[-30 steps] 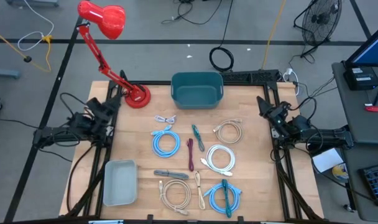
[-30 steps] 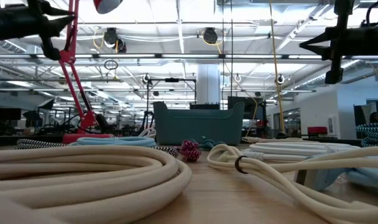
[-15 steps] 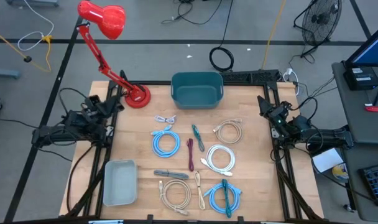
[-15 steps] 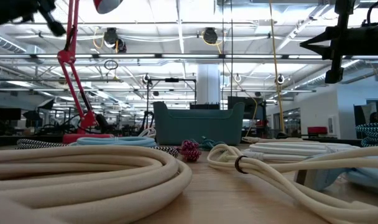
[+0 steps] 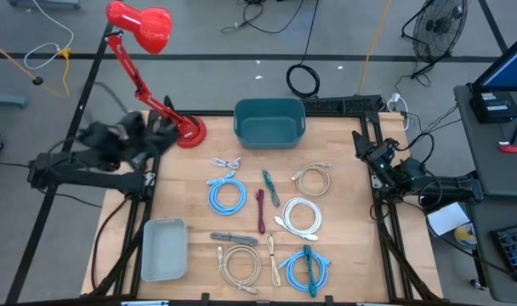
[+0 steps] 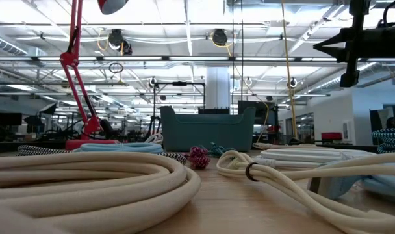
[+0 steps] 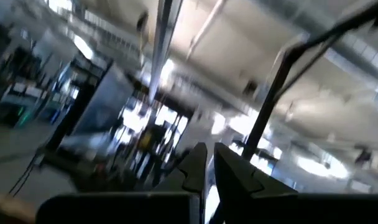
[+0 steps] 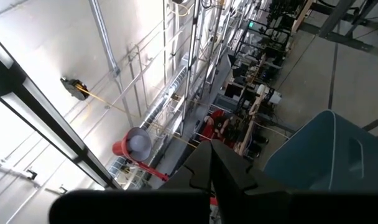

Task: Pick & Place USB Port
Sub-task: Put the white charger cable into the gray bin

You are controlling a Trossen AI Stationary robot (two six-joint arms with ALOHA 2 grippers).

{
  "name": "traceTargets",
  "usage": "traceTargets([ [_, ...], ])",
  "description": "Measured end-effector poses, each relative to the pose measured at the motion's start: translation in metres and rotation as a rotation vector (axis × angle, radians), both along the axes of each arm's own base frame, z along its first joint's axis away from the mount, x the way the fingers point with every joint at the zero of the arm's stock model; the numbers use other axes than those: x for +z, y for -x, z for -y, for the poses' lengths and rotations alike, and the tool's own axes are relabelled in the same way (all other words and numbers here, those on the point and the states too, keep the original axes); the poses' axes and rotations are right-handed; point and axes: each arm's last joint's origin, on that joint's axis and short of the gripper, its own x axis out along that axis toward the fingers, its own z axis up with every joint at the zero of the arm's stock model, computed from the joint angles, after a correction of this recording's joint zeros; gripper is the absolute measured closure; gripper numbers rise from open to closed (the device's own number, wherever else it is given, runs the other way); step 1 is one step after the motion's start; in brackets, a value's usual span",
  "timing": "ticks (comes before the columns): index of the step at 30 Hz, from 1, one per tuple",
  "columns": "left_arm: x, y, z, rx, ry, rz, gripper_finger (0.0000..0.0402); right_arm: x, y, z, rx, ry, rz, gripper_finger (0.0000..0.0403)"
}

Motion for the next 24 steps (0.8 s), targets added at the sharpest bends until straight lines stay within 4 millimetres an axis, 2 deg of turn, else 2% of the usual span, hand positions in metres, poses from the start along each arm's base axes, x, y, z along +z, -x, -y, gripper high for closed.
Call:
traceTargets([
  [5,0.0,-0.04,-0.003,0.003,-0.044,-0.29,0.0371,0.0,0.0,0.0,-0.003,0.01,-0.012,0.0403],
  [8,-0.001,-0.052,-0.004,0.012,-0.077,-0.371,0.0371,0.0,0.0,0.0,-0.004,0.012,-0.015,0.0403],
  [17,-0.011,-0.058,-0.005,0.024,-0.152,-0.488,0.0371,0.0,0.0,0.0,-0.003,0.011,-0.013,0.0403],
  [24,-0.033,-0.056,-0.007,0.076,-0.22,-0.71,0.0371,0.0,0.0,0.0,-0.014,0.033,-0.04,0.0403],
])
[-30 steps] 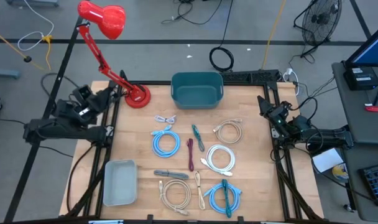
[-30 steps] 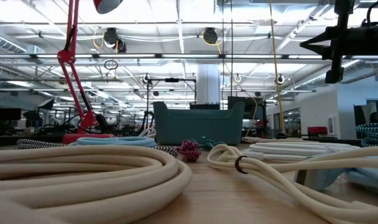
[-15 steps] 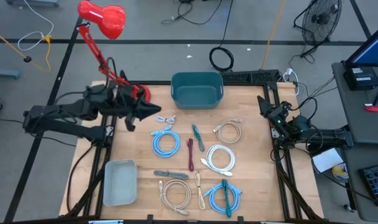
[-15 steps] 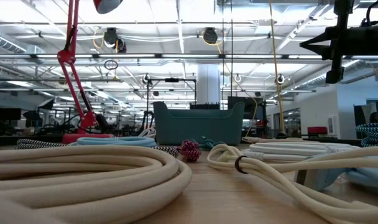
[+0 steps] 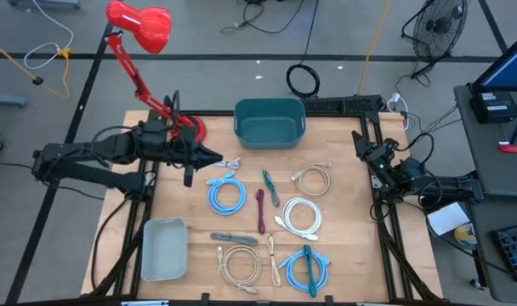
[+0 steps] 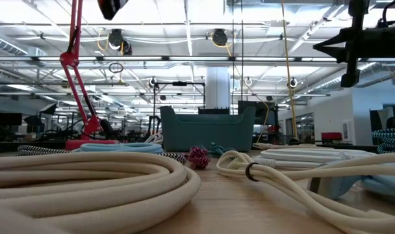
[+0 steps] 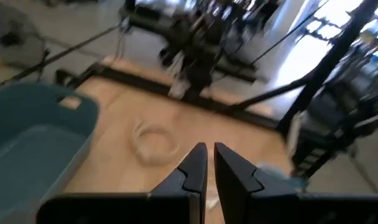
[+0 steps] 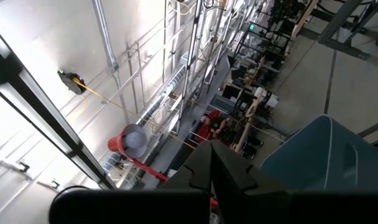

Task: Pick & Place USB Port
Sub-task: Put the white charger cable into the gray bin

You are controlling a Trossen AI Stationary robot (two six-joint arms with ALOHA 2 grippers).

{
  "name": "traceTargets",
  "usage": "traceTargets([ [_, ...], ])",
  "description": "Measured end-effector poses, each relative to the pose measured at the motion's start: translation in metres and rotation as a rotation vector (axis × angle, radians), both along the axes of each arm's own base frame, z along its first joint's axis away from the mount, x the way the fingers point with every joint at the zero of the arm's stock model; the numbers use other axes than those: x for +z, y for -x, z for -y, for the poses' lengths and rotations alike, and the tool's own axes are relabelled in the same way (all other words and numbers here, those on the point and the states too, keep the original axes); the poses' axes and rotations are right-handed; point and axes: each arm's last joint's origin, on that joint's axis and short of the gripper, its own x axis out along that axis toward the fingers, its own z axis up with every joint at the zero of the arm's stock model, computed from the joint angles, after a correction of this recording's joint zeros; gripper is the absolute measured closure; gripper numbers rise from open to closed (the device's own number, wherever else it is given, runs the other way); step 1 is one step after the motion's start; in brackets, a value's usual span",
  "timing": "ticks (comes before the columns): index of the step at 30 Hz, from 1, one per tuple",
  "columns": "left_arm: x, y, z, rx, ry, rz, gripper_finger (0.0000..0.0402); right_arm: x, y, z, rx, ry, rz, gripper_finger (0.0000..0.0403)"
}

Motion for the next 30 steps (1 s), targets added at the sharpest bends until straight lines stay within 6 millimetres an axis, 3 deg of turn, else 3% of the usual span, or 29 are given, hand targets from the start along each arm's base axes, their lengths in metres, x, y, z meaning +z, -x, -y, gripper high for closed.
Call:
traceTargets([
  [6,-0.006,0.002,-0.001,0.016,-0.029,-0.068,0.0371,-0.001,0.0,0.0,-0.007,0.013,-0.024,0.0403],
  [14,-0.013,0.0,-0.002,-0.015,-0.199,-0.131,0.0371,-0.001,-0.001,0.0,-0.007,0.013,-0.033,0.0403],
  [25,-0.064,-0.033,-0.017,-0.023,-0.206,-0.494,0.0371,-0.001,-0.001,0.0,-0.005,0.014,-0.035,0.0403],
  [30,-0.088,-0.046,-0.033,0.043,-0.197,-0.636,0.0371,-0.003,-0.002,0.0,-0.004,0.013,-0.058,0.0403],
])
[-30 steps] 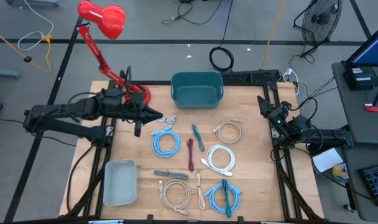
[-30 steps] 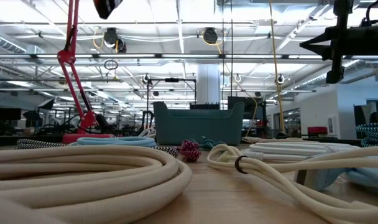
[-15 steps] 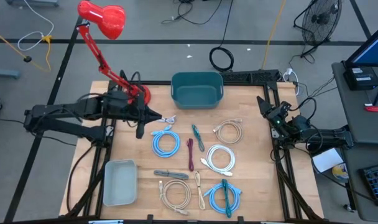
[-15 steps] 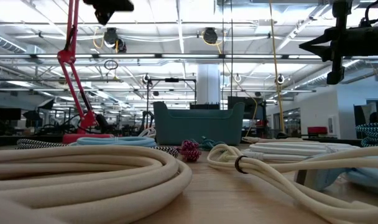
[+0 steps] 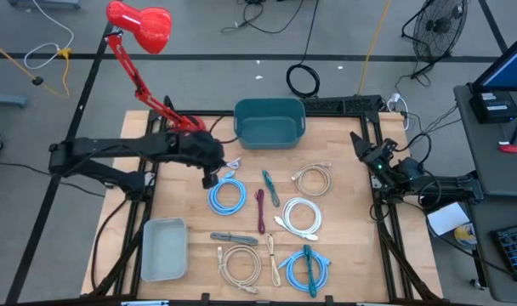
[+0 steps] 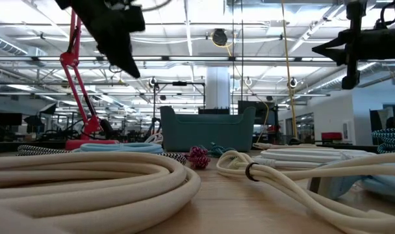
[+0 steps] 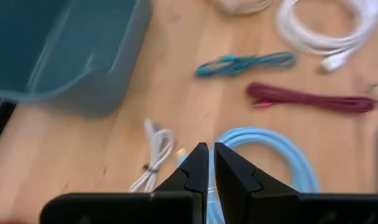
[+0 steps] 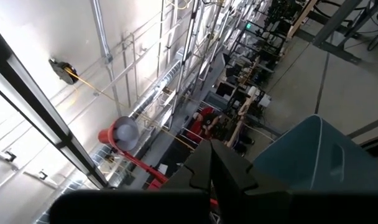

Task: Pick & Place USB Port
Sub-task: Put the white charger cable into the gray bin

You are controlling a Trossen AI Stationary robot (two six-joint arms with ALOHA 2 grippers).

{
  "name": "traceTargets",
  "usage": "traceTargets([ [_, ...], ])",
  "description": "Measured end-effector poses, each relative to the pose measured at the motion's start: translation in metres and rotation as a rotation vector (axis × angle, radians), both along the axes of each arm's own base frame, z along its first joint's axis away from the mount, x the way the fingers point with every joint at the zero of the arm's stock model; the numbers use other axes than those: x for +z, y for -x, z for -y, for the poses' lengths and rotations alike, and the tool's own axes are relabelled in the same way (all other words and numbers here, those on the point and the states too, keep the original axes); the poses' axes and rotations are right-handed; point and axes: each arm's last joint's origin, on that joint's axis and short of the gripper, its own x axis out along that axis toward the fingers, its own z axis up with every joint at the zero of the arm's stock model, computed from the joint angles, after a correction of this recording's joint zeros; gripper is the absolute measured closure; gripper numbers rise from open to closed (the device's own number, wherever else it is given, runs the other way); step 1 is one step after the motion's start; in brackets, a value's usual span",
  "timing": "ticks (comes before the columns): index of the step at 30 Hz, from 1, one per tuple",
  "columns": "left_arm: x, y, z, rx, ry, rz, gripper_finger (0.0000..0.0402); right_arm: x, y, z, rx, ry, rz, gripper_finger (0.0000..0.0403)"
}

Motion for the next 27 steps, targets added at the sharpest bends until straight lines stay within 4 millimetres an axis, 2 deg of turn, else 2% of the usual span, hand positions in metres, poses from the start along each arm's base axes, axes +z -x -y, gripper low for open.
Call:
traceTargets([
  [5,-0.021,-0.006,-0.021,0.099,0.049,-0.158,0.0371,-0.001,0.0,0.0,0.0,-0.001,-0.014,0.0403],
  [8,-0.025,-0.011,-0.028,0.055,0.036,-0.265,0.0366,-0.002,-0.001,0.0,0.0,-0.001,-0.022,0.0403],
  [12,-0.021,-0.026,-0.032,-0.052,-0.022,-0.321,0.0326,-0.003,-0.001,0.0,0.0,-0.002,-0.042,0.0403],
  [17,-0.018,-0.042,-0.04,-0.044,-0.111,-0.341,0.0255,-0.004,-0.002,0.0,0.0,-0.003,-0.052,0.0403],
  [22,-0.038,-0.048,-0.047,-0.044,-0.034,-0.42,0.0211,-0.005,-0.002,0.0,0.0,-0.003,-0.057,0.0403],
  [27,-0.062,-0.052,-0.053,-0.053,0.017,-0.525,0.0204,-0.005,-0.002,0.0,0.0,-0.003,-0.057,0.0403],
])
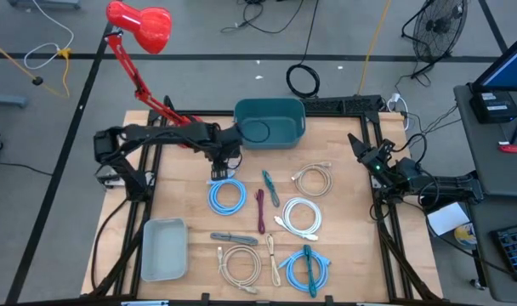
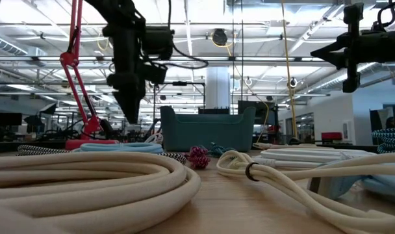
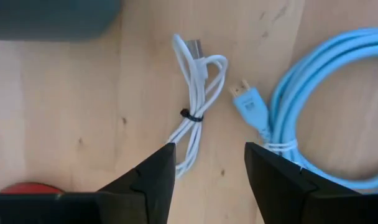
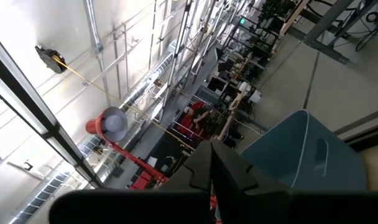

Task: Pick & Place USB Port
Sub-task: Put the white charger cable into the gray bin

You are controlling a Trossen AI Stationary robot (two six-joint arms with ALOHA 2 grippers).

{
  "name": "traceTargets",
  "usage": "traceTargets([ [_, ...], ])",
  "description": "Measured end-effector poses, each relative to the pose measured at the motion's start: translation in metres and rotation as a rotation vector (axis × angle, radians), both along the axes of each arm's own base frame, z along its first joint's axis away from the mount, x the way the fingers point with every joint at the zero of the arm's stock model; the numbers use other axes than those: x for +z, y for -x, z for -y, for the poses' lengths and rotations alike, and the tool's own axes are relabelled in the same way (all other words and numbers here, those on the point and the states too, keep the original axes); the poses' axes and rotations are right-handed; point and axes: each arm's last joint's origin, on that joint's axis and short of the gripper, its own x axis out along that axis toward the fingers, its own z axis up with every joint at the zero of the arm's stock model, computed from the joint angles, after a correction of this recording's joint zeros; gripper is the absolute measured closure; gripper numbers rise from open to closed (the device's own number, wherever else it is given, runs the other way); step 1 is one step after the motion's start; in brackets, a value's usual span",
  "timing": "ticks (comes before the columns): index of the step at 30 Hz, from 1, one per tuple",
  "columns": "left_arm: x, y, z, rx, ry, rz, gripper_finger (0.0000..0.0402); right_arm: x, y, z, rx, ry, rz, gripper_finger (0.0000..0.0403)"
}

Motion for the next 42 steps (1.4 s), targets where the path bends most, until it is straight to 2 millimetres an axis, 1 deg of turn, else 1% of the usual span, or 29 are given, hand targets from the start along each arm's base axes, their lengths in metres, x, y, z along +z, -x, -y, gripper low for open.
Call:
traceTargets([
  [10,-0.03,-0.008,-0.017,0.019,0.071,-0.029,0.0204,0.0,0.0,0.0,0.0,0.0,0.0,0.0403],
  [13,-0.036,-0.006,-0.022,0.027,0.098,-0.027,0.0204,0.0,0.0,0.0,0.0,0.0,0.0,0.0403],
  [20,-0.054,0.01,-0.026,0.045,0.132,-0.077,0.0204,0.0,0.0,0.0,0.001,-0.001,0.003,0.0403],
  [24,-0.06,0.014,-0.025,0.047,0.133,-0.07,0.0204,0.0,0.0,0.0,0.001,0.0,0.001,0.0403],
  [30,-0.062,0.013,-0.025,0.052,0.1,-0.056,0.0205,0.0,0.0,0.0,0.002,-0.004,0.006,0.0403],
  [33,-0.062,0.012,-0.026,0.054,0.082,-0.048,0.0221,0.0,0.0,0.0,0.005,-0.006,0.008,0.0403],
  [42,-0.063,0.011,-0.028,0.061,0.061,-0.044,0.0306,0.0,-0.001,-0.001,0.051,0.01,0.007,0.0403],
])
